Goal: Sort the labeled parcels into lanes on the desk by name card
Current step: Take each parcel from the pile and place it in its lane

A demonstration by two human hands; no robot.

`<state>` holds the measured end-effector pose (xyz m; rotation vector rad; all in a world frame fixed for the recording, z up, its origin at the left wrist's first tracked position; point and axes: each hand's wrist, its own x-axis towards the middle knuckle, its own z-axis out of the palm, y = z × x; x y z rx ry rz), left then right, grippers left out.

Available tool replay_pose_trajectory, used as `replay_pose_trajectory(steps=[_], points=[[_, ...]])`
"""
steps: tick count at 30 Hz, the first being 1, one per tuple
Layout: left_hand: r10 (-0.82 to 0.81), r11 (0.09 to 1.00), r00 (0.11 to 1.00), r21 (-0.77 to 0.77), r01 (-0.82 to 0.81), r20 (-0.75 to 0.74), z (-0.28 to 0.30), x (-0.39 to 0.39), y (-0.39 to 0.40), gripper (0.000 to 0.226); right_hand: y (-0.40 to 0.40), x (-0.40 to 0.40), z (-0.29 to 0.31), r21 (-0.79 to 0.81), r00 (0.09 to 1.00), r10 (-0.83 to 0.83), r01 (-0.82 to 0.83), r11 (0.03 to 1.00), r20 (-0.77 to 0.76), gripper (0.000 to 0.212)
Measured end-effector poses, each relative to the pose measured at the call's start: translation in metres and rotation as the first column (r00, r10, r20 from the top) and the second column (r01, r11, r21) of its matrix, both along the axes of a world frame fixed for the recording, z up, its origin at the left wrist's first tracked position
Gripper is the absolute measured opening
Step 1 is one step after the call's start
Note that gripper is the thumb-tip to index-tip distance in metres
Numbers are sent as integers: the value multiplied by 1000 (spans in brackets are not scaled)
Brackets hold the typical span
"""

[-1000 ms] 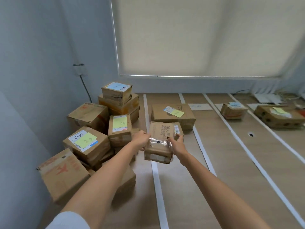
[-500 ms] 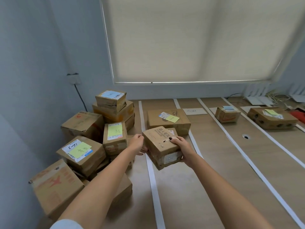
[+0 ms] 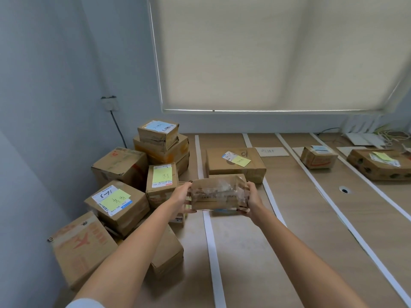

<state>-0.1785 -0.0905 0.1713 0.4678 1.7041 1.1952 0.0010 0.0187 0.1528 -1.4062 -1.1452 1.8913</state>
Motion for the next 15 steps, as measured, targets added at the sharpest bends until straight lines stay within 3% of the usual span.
replay_pose_trajectory(steps=[5,10,15], points=[[35,997,998,67,-32,-44,-2,-6,3,14,-1,-9,-3,224,997,47,-59,973,58,41],[130,985,981,131,-111,-145,-5,-10,7,22,-4,-13,-2,271,965,179,-227,935,191,38],[145,987,958,105,-122,-248,-13,-9,8,29,-4,-12,-1,253,955,198,-252,934,220,38]])
